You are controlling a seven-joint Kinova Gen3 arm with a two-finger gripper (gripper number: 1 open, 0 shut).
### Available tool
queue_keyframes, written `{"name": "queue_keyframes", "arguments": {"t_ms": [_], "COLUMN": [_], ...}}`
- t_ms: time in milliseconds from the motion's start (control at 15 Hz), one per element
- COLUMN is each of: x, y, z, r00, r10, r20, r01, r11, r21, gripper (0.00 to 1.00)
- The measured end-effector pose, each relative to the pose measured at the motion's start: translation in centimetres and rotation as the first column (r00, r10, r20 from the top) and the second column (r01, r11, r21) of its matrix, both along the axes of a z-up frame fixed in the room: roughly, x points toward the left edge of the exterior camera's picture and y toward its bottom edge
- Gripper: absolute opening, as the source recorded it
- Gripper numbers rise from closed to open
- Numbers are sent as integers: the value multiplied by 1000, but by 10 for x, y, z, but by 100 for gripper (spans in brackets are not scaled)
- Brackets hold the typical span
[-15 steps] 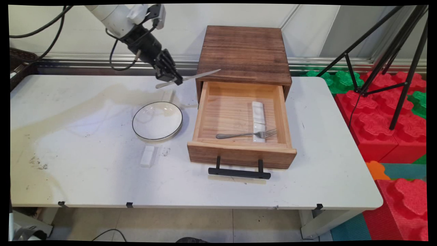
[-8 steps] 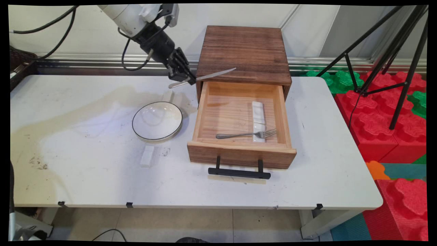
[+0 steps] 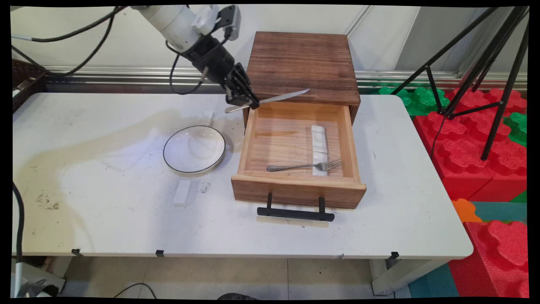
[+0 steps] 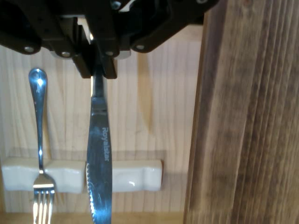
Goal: Place the picked object into the drawer
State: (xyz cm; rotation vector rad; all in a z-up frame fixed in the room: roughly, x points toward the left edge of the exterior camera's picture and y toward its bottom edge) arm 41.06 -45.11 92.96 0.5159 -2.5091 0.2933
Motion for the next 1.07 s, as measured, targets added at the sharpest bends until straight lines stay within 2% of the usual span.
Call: {"name": "queue_keyframes", "arguments": {"t_ms": [600,1067], "x": [-35,-64], "y": [-14,-30], "z": [-10,-34], "r00": [1000,1000], "r10": [-17,-22], "r20": [-4,-9], "r01": [17,22], "r11": [999,999], "r21": [-32,-40], "gripper": [0,0]}}
